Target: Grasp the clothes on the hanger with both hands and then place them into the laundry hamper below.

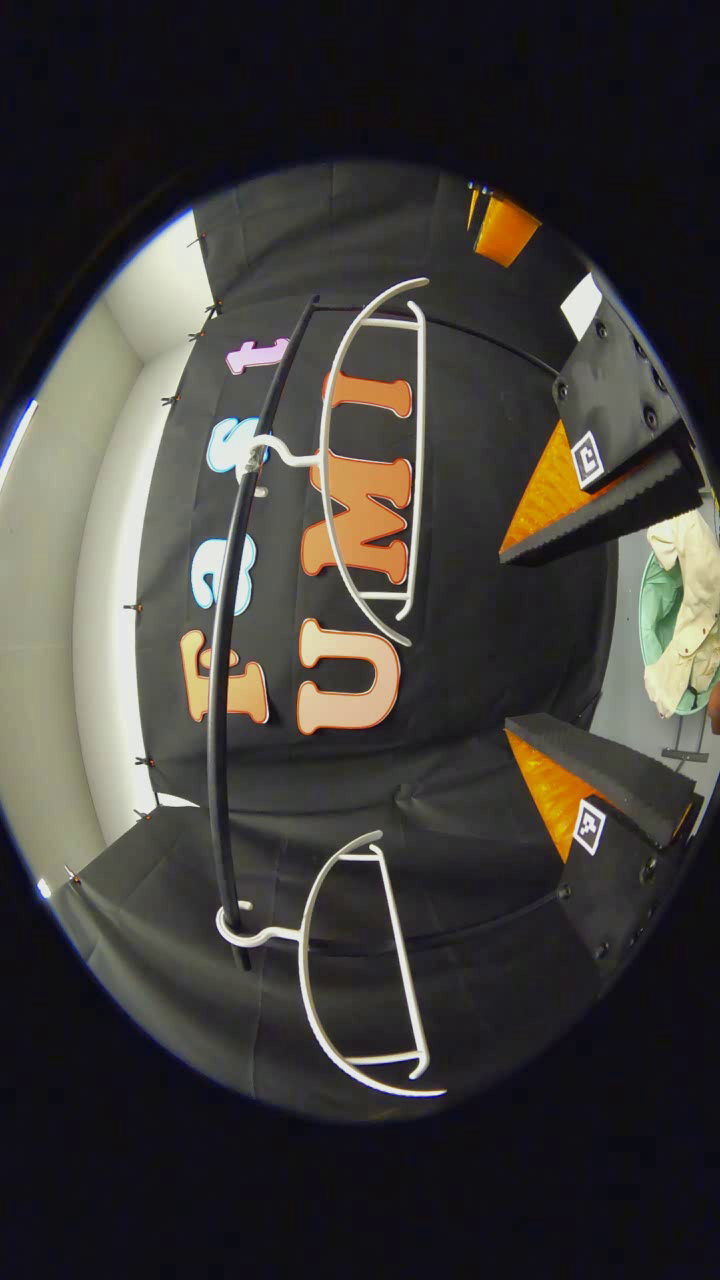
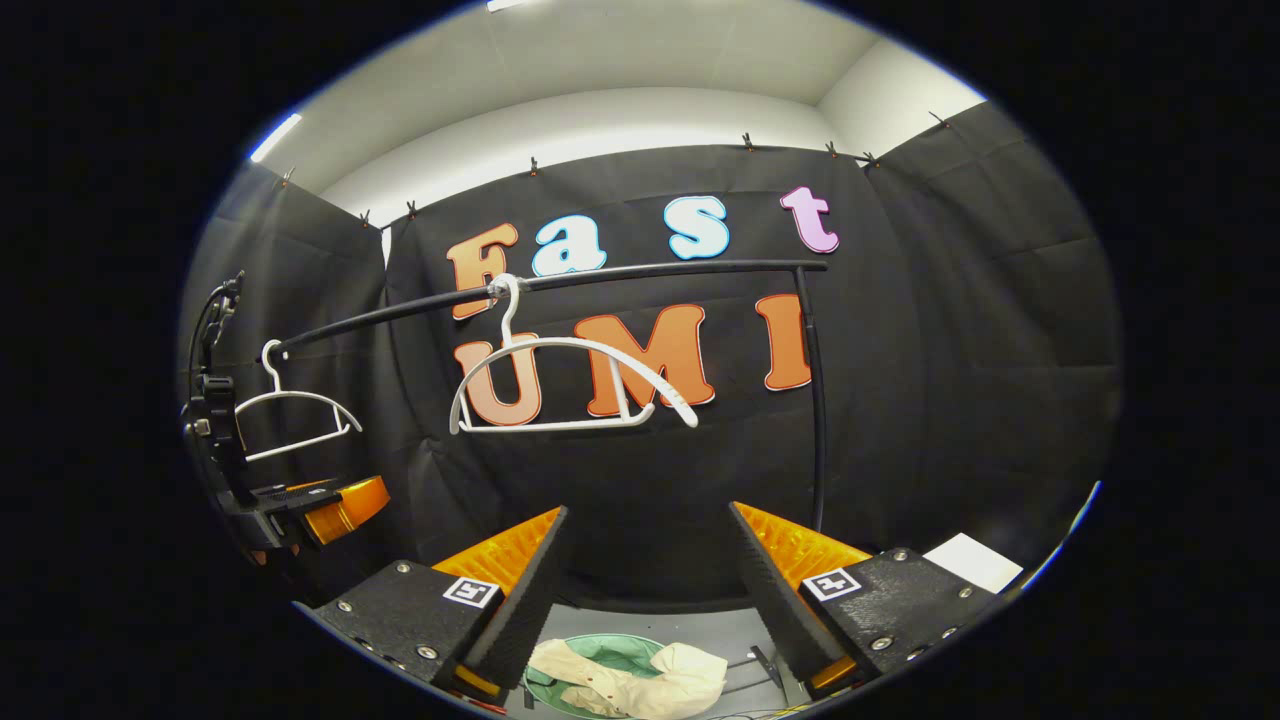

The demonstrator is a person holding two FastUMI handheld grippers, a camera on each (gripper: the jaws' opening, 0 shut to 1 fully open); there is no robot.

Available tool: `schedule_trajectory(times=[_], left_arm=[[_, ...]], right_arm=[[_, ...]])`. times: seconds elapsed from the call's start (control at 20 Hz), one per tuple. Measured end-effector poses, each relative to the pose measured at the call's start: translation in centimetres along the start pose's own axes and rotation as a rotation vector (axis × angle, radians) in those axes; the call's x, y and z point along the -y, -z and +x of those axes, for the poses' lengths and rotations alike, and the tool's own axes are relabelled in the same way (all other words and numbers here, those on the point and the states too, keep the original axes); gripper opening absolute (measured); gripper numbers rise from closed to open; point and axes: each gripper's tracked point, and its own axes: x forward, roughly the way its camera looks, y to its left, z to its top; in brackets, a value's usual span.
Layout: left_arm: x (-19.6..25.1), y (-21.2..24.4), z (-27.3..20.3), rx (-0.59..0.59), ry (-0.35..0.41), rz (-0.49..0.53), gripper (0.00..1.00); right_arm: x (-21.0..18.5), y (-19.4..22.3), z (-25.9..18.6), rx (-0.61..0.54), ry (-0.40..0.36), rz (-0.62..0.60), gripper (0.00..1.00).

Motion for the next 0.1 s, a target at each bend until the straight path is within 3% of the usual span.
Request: schedule_trajectory(times=[0.1], left_arm=[[-0.37, 0.17, 0.03, 0.004, -0.006, 0.003, 1.0]], right_arm=[[-0.19, -0.02, 0.09, -0.001, -0.004, 0.001, 0.95]])
